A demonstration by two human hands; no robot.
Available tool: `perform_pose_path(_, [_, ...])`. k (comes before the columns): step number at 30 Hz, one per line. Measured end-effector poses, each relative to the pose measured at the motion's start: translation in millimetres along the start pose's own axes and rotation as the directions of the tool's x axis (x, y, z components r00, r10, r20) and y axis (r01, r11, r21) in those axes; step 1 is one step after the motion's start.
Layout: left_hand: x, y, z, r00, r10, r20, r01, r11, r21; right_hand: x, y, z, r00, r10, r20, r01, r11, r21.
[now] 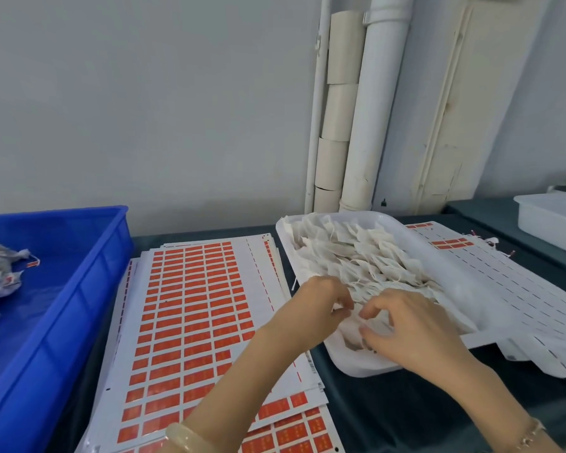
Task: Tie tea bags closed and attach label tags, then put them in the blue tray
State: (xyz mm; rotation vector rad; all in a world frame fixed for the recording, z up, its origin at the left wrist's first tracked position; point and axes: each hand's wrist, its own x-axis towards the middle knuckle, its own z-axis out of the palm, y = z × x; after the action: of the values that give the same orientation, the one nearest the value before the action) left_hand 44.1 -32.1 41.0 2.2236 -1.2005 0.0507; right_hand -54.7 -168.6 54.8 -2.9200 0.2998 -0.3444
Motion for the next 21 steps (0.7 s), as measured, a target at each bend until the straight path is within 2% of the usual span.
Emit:
perform_pose_path(5, [3.4, 1.1, -1.5, 0.995, -0.003, -0.098, 0.001, 1.0, -0.019, -1.0, 6.9, -12.5, 0.998, -0.01, -0.066, 0.009, 1.0, -0.013])
perform_pose_path(9, [3.9, 6.1, -8.9, 0.974, 0.034, -0.225, -0.036, 0.999, -0.009, 4.8, 9.7, -20.6, 0.983, 0.017, -0.185, 0.016, 0.984, 0.18])
perform_pose_path(14, [-1.4, 6.6, -30.7, 0.921, 0.048, -0.387, -0.04, 0.999, 0.029, 14.8, -1.2, -29.1, 0.92, 0.059, -0.389, 0.146, 0.867, 0.477])
perform_pose_path(17, [-16.8, 4.1, -53.0, 0.903, 0.016, -0.428, -0.035, 0.999, -0.037, 17.6, -19.4, -32.2, 0.907, 0.027, -0.419, 0.237, 0.791, 0.564])
perform_pose_path(21, [-52.1, -2.1, -81.7, 0.9, -0.103, -0.423, 0.021, 0.981, -0.194, 15.2, -54.5, -31.6, 0.898, -0.066, -0.435, 0.355, 0.692, 0.628])
